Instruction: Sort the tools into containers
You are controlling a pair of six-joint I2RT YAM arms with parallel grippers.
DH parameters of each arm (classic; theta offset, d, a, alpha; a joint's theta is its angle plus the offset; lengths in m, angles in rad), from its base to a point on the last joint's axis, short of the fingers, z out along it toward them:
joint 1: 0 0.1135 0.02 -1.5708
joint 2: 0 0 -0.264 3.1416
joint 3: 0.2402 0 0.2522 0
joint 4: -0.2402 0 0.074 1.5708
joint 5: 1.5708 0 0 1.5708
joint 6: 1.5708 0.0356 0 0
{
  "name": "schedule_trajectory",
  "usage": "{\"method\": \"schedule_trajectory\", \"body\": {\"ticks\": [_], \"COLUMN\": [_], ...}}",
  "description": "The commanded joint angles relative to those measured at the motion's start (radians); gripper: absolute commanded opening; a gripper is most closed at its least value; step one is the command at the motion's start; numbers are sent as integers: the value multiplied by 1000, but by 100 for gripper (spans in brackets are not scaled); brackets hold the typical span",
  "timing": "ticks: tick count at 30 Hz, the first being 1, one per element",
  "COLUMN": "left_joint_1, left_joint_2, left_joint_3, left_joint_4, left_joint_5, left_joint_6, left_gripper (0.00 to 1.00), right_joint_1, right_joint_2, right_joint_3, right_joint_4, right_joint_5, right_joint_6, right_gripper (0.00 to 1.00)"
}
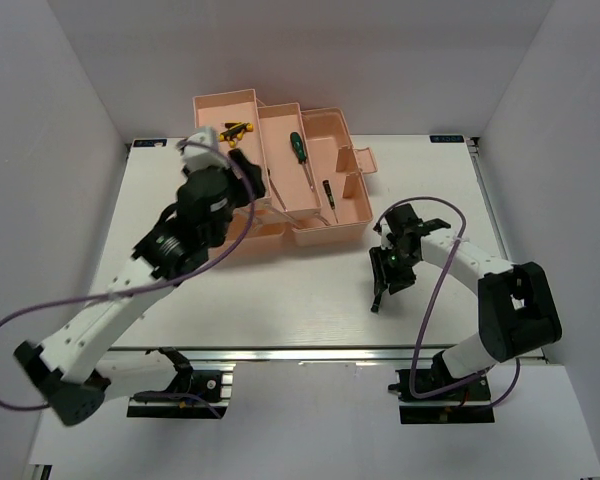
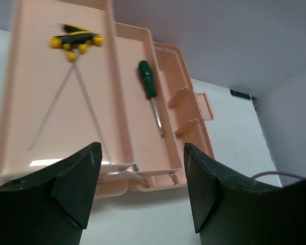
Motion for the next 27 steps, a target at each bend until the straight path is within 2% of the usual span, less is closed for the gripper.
{"method": "schedule_trajectory", "body": {"ticks": [1,7,13,16,17,19,20,22,25,27], "left_joint_1": [3,3,3,3,3,3,3,3,3,3], "left_joint_2": [-127,-277,-353,-368,-376,-385,-391,-388,-358,-312], "left_joint_3": [-115,-171,-203,-220,-226,-250,-260,-284,-301,-309], "left_joint_4": [-125,-305,-374,-398,-402,-402,-399,-405,-447,-486], "left_joint_5": [-162,-274,-300,-300,-303,-304,-303,-312,-326,-343], "left_joint_6": [-111,-198,-280,-316,-326,-349,-355,-384,-431,-477], "left_gripper": [76,76,77,77,77,78,78,79,86,87], "right_joint_1": [4,6,6,-5,-23,-43,-66,-88,-128,-166], "right_joint_2": [38,172,276,296,302,307,308,304,247,163], "right_joint_3": [5,23,64,51,48,51,54,69,84,107], "right_joint_4": [14,48,37,46,51,49,49,39,39,36], "right_joint_5": [84,110,123,211,237,255,262,253,158,-23], "right_joint_6": [84,142,167,167,161,156,153,144,80,2], "right_gripper": [50,50,46,33,21,10,0,0,0,0]}}
